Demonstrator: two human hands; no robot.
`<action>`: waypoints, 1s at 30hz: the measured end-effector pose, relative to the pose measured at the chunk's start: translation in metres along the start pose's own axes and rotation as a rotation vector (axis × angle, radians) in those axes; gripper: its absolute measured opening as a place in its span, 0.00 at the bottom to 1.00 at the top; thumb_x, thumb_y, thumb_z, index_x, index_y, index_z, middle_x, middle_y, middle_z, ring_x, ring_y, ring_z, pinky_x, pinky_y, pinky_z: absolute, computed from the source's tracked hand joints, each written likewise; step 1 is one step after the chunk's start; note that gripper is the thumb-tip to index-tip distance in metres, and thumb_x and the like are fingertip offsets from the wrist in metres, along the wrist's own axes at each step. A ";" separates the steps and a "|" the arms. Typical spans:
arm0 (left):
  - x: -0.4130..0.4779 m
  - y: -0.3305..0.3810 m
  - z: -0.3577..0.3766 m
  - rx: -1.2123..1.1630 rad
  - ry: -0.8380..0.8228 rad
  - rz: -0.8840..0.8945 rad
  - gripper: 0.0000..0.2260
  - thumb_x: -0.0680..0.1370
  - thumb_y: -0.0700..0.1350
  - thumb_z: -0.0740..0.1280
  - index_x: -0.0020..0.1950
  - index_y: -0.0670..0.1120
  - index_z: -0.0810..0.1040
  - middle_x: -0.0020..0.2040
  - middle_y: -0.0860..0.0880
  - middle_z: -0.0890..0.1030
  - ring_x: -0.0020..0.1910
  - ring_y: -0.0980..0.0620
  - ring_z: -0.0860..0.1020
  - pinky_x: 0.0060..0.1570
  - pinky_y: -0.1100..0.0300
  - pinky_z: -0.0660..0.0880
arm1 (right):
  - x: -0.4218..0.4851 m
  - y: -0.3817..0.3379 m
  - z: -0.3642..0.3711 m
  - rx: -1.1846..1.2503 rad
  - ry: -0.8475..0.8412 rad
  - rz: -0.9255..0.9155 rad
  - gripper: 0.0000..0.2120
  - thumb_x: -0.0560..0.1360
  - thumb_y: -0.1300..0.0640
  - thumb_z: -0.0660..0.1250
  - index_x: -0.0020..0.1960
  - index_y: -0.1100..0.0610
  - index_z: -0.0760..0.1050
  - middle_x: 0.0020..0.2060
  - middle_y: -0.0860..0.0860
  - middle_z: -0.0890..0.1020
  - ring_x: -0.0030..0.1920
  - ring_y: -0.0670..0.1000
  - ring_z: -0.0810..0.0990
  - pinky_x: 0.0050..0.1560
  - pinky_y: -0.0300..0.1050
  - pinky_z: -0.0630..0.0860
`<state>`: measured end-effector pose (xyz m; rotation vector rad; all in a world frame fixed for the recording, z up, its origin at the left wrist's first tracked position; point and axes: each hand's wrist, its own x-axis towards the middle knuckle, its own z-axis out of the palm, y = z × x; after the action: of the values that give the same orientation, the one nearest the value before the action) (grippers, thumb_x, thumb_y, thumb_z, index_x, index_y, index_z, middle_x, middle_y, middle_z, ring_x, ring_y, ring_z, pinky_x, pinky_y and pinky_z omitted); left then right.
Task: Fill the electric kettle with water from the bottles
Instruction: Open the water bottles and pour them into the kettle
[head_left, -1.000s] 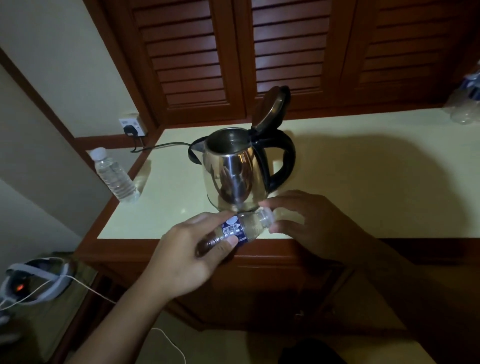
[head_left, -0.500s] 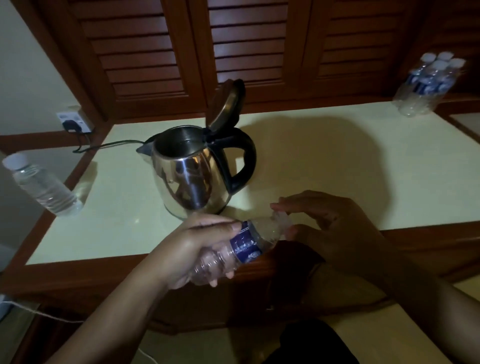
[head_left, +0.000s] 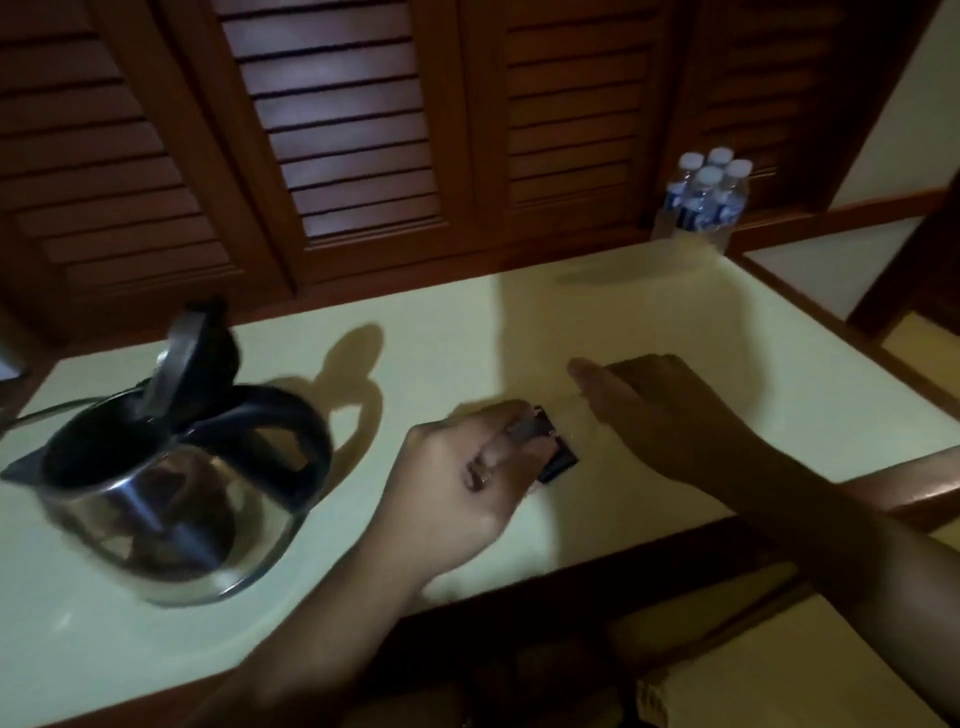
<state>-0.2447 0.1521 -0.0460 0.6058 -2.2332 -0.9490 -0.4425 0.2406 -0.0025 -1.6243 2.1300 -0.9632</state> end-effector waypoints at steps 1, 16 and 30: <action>0.013 0.006 0.016 0.163 0.106 0.088 0.21 0.80 0.62 0.67 0.57 0.46 0.85 0.41 0.52 0.84 0.35 0.51 0.82 0.36 0.60 0.76 | 0.008 0.009 -0.013 0.016 -0.015 0.091 0.29 0.83 0.39 0.57 0.33 0.58 0.72 0.33 0.64 0.78 0.32 0.58 0.76 0.38 0.48 0.70; 0.197 0.048 0.174 -0.141 -0.176 -0.246 0.26 0.78 0.44 0.76 0.73 0.64 0.76 0.57 0.63 0.86 0.54 0.62 0.84 0.56 0.69 0.76 | 0.096 0.192 -0.166 0.396 0.159 -0.065 0.10 0.84 0.52 0.63 0.59 0.42 0.80 0.54 0.41 0.84 0.52 0.44 0.82 0.52 0.37 0.77; 0.272 0.028 0.248 -0.092 -0.220 -0.336 0.16 0.74 0.52 0.78 0.61 0.59 0.83 0.52 0.55 0.84 0.36 0.58 0.77 0.42 0.59 0.75 | 0.136 0.278 -0.176 0.725 0.182 -0.096 0.14 0.84 0.54 0.60 0.65 0.51 0.79 0.64 0.51 0.82 0.62 0.54 0.83 0.68 0.66 0.74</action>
<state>-0.6117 0.1175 -0.0591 0.8911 -2.3042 -1.3348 -0.7961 0.2104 -0.0358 -1.2981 1.5104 -1.7112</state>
